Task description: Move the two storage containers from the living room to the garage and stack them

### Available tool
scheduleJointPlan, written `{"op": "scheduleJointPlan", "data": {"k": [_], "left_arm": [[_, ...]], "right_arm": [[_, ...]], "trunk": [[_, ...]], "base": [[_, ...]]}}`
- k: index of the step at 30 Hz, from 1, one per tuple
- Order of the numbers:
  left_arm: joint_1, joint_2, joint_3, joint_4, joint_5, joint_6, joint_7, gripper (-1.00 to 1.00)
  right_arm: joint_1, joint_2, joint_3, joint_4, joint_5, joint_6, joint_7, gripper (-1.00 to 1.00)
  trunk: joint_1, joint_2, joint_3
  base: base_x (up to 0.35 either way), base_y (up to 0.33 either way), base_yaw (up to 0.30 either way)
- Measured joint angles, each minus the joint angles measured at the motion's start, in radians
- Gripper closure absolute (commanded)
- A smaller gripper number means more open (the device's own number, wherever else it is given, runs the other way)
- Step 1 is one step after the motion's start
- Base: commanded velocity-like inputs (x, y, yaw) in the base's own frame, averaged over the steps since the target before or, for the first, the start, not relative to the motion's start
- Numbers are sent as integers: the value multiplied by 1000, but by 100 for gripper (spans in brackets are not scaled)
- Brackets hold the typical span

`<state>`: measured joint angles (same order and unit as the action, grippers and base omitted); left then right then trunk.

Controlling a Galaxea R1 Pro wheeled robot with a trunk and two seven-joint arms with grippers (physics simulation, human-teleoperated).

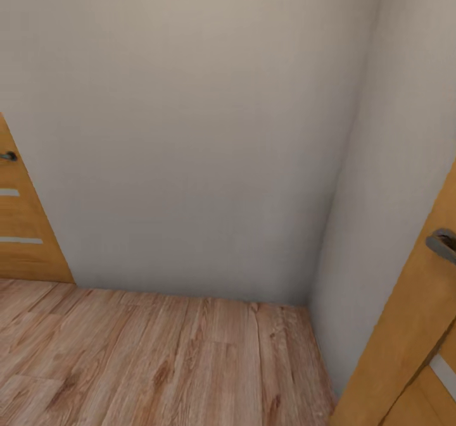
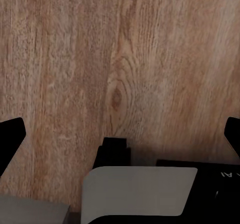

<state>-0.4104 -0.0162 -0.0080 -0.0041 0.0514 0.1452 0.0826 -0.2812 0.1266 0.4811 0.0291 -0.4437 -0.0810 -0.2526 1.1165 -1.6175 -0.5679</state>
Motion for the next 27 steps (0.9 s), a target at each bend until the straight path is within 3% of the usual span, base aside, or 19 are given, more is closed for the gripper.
{"op": "scheduleJointPlan", "data": {"k": [27], "left_arm": [[0, 1, 0, 0, 0, 0, 0, -100]], "right_arm": [[0, 0, 0, 0, 0, -3, 0, -100]], "trunk": [[0, 0, 0]], "base": [[319, 0, 269]]}}
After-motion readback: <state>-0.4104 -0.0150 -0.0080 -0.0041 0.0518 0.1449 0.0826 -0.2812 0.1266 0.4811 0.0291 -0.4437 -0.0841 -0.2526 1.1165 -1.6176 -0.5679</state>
